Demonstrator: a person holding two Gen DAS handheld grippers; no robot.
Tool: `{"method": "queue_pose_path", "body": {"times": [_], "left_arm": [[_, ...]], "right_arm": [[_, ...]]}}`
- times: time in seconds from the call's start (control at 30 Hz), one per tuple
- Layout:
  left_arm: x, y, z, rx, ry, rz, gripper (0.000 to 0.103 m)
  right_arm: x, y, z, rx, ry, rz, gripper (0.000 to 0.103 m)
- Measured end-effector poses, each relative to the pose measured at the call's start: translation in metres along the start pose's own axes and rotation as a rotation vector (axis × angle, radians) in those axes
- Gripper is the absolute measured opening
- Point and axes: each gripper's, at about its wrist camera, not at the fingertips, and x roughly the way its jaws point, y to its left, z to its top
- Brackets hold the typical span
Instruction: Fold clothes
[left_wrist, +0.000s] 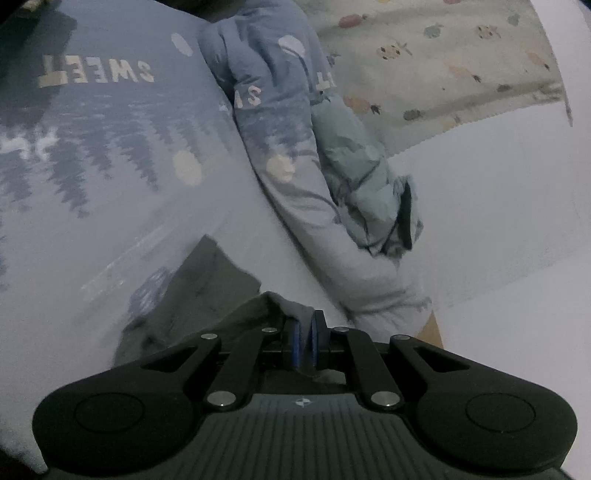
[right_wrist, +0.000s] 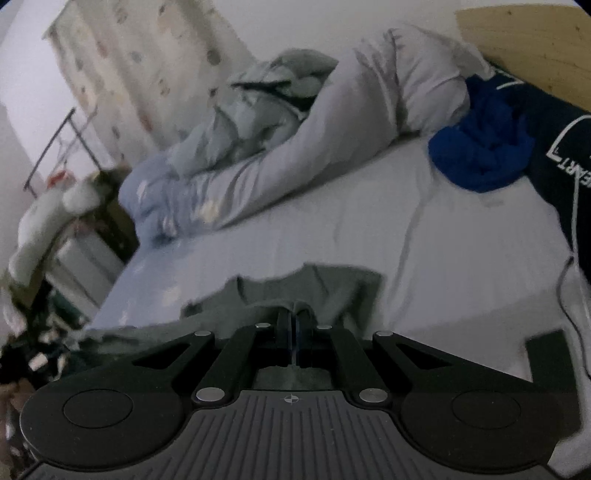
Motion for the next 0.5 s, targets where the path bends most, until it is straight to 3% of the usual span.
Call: {"method": "queue_pose_path", "body": {"times": [0.27, 0.5], "left_arm": [[0.099, -0.003, 0.034, -0.002, 0.01, 0.082, 0.009], [0.188, 0.015, 0.057, 0.01, 0.048, 0.216, 0.009]], "right_arm": [[0.088, -0.024, 0.047, 0.016, 0.002, -0.033, 0.003], [0.187, -0.054, 0.07, 0.005, 0.091, -0.093, 0.003]]}}
